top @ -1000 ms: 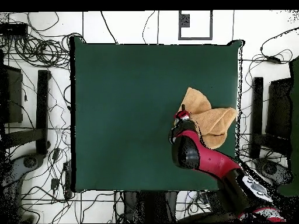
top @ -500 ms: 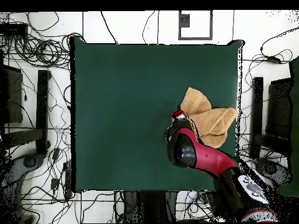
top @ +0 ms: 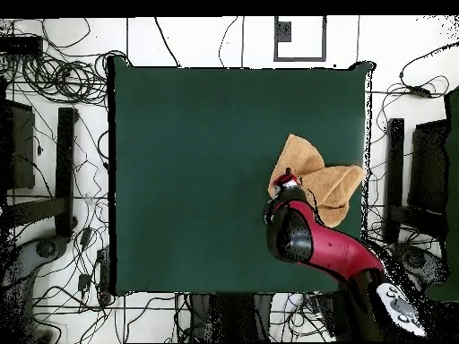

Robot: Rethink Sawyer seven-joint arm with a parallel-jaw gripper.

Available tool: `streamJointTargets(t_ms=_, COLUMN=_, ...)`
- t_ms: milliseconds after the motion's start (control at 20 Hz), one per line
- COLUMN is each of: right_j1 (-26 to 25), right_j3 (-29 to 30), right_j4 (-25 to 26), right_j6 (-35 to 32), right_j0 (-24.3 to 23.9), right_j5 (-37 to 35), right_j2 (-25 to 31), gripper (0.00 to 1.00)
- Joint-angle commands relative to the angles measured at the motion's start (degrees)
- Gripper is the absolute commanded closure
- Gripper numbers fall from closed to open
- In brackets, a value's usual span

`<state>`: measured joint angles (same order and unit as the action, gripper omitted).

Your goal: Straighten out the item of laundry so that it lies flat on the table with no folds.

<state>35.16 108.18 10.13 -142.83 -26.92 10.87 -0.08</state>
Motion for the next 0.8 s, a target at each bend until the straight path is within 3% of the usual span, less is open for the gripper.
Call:
streamJointTargets(t_ms=50, right_j1=-0.14, right_j3=-0.56, right_j4=0.62, right_j6=-0.71, right_j0=1.06, right_j5=-8.12, right_j2=-0.66, gripper=0.00)
streamJointTargets(t_ms=350, right_j1=-3.75, right_j3=-0.20, right_j4=3.08, right_j6=-2.45, right_j0=-1.45, right_j5=-1.11, right_j2=1.52, gripper=0.00)
streamJointTargets(t_ms=800, right_j1=-10.27, right_j3=-5.07, right_j4=4.76, right_j6=-3.23, right_j0=-2.20, right_j5=6.50, right_j2=2.98, gripper=0.00)
